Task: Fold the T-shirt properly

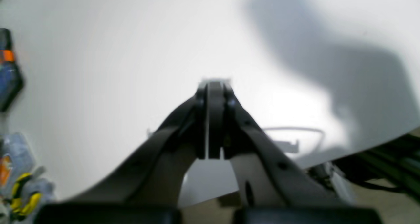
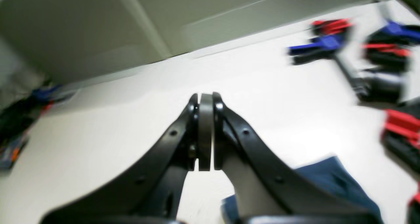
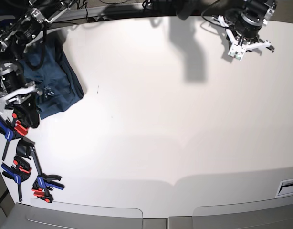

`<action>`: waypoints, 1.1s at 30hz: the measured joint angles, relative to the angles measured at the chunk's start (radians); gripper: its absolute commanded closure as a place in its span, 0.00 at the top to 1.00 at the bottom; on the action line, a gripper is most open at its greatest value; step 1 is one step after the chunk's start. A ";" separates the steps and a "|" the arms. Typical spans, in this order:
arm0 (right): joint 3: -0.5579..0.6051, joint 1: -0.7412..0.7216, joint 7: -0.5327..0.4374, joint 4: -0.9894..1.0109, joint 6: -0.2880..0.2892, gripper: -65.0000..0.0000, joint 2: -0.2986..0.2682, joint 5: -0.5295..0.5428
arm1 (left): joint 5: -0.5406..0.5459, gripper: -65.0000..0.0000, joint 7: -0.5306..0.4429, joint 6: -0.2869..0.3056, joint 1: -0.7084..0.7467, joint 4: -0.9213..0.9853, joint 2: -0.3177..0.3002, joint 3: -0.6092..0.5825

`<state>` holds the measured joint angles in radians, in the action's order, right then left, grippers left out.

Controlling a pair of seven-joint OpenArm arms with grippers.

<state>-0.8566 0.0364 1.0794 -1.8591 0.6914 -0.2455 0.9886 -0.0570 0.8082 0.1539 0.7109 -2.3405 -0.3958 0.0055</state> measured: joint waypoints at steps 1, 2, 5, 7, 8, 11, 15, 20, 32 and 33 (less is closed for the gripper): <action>0.005 0.032 0.019 -0.037 -0.002 0.00 -0.001 0.038 | -0.015 0.00 0.003 0.000 0.005 0.000 0.000 0.000; 0.010 0.070 0.032 -0.075 0.000 0.00 -0.002 0.064 | -0.029 0.00 0.004 0.000 0.014 0.000 0.000 0.000; 0.018 0.207 0.102 -0.185 -0.001 0.00 -0.001 0.139 | -0.040 0.00 0.003 0.002 0.067 0.000 0.000 0.034; 0.017 0.291 0.143 -0.246 -0.001 0.00 -0.002 0.174 | -0.042 0.00 0.003 0.001 0.114 0.000 0.000 0.076; 0.017 0.335 0.164 -0.272 -0.001 0.00 -0.004 0.193 | -0.045 0.00 0.004 -0.002 0.142 0.000 0.000 0.100; 0.019 0.476 0.268 -0.314 0.005 0.00 -0.010 0.236 | -0.046 0.00 0.040 -0.003 0.242 0.000 -0.002 0.163; 0.019 0.701 0.312 -0.315 0.005 0.00 -0.074 0.251 | -0.032 0.00 0.094 -0.007 0.412 0.000 -0.004 0.224; 0.033 0.967 0.261 -0.314 0.005 0.00 -0.151 0.107 | 0.234 0.00 0.085 0.002 0.584 0.014 -0.003 0.238; 0.579 0.951 -0.291 0.075 0.002 0.00 -0.166 -0.554 | 0.499 0.00 -0.110 0.243 0.370 0.726 0.001 0.179; 0.628 0.916 -0.328 0.150 0.002 0.00 -0.166 -0.599 | 0.505 0.00 -0.134 0.241 0.319 0.799 0.001 0.162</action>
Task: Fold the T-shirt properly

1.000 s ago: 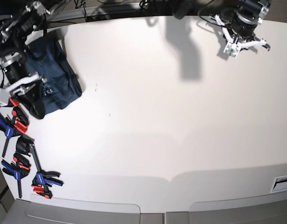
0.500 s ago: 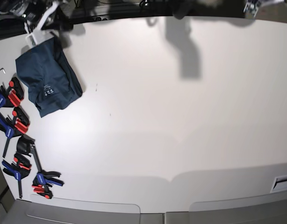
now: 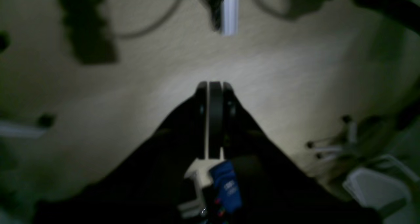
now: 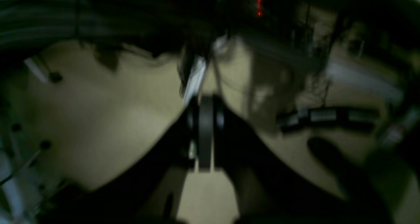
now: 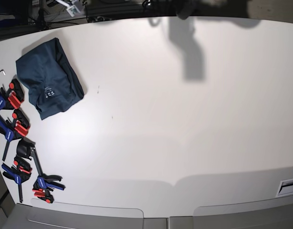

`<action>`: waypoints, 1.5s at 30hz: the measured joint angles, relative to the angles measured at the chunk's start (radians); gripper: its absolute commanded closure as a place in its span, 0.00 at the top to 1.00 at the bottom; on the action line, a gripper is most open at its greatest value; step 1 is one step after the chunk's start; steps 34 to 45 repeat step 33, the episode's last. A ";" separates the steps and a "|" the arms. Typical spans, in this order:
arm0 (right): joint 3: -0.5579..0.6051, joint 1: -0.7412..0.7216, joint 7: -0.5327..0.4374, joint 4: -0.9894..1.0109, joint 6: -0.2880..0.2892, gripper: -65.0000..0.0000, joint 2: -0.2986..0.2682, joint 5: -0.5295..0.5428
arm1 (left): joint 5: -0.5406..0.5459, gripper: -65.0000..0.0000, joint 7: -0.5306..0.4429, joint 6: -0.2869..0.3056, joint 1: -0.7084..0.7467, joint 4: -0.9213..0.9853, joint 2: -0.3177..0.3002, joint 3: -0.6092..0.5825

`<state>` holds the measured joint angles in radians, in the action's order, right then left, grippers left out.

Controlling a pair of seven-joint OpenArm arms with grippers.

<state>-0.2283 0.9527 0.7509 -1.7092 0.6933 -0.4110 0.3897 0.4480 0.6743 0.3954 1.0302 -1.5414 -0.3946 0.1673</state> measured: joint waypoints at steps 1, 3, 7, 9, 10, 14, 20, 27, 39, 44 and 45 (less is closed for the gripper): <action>0.048 -0.041 -0.035 0.078 -0.005 0.00 0.000 -0.026 | -0.005 0.00 -0.024 0.000 -0.045 0.071 0.003 -0.017; 0.154 -0.137 -0.087 0.253 -0.002 0.00 -0.005 -0.060 | -0.008 0.00 -0.078 0.000 -0.135 0.211 0.012 -0.046; 0.362 -0.326 -0.168 0.587 -0.047 0.00 -0.029 -0.082 | -0.005 0.00 -0.267 -0.002 -0.286 0.466 0.050 -0.089; 0.467 -0.417 -0.210 0.725 -0.111 0.00 -0.024 -0.086 | -0.001 0.00 -0.354 0.003 -0.352 0.573 0.074 -0.097; 0.521 -0.458 -0.242 0.784 -0.138 0.00 -0.019 -0.078 | -0.001 0.00 -0.380 -0.002 -0.384 0.617 0.085 -0.097; 0.712 -0.597 -0.354 0.959 -0.332 0.00 0.018 -0.074 | -0.001 0.00 -0.421 -0.003 -0.495 0.744 0.104 -0.094; 0.887 -0.718 -0.417 1.067 -0.612 0.00 0.100 -0.076 | -0.006 0.00 -0.465 -0.002 -0.586 0.818 0.135 -0.095; 0.927 -0.745 -0.421 1.073 -0.687 0.00 0.179 -0.076 | -0.087 0.00 -0.465 -0.002 -0.590 0.821 0.144 -0.095; 0.927 -0.745 -0.450 1.074 -0.687 0.00 0.182 -0.076 | -0.087 0.00 -0.465 -0.002 -0.591 0.821 0.155 -0.095; 0.927 -0.745 -0.450 1.074 -0.687 0.00 0.182 -0.076 | -0.087 0.00 -0.465 -0.002 -0.591 0.821 0.155 -0.095; 0.927 -0.745 -0.450 1.074 -0.687 0.00 0.182 -0.076 | -0.087 0.00 -0.465 -0.002 -0.591 0.821 0.155 -0.095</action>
